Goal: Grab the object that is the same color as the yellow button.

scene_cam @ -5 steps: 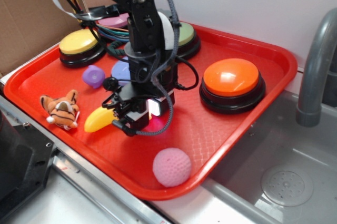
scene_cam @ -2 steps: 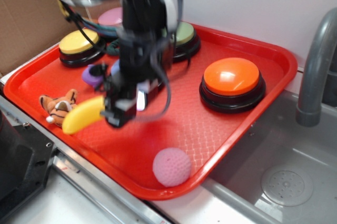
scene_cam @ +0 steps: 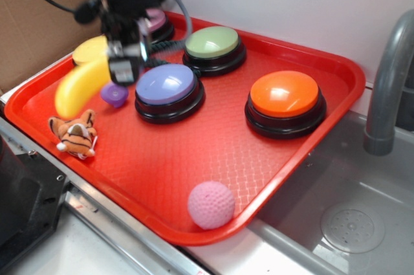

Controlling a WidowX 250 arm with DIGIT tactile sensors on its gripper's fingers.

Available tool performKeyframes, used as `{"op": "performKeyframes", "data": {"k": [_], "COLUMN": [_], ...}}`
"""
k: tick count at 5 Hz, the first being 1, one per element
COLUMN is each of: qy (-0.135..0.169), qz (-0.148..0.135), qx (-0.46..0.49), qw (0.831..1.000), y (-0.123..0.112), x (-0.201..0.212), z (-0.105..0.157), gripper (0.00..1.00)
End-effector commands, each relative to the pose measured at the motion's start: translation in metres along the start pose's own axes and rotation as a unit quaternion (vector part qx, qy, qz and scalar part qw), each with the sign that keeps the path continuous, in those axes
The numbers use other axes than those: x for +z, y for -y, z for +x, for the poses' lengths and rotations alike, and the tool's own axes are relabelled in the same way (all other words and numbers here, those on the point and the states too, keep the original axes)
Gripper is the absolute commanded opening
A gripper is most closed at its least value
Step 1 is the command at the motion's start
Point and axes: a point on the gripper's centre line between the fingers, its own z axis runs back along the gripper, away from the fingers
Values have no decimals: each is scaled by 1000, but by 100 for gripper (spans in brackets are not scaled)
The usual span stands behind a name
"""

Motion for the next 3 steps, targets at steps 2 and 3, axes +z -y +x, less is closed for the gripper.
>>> {"op": "performKeyframes", "data": {"k": [2,3], "qy": [45,35], "qz": [63,44], "qx": [357,402], "qw": [931,914], "y": [-18,-22], "x": [71,75], "z": [-57,-68], "gripper": [0,0]}}
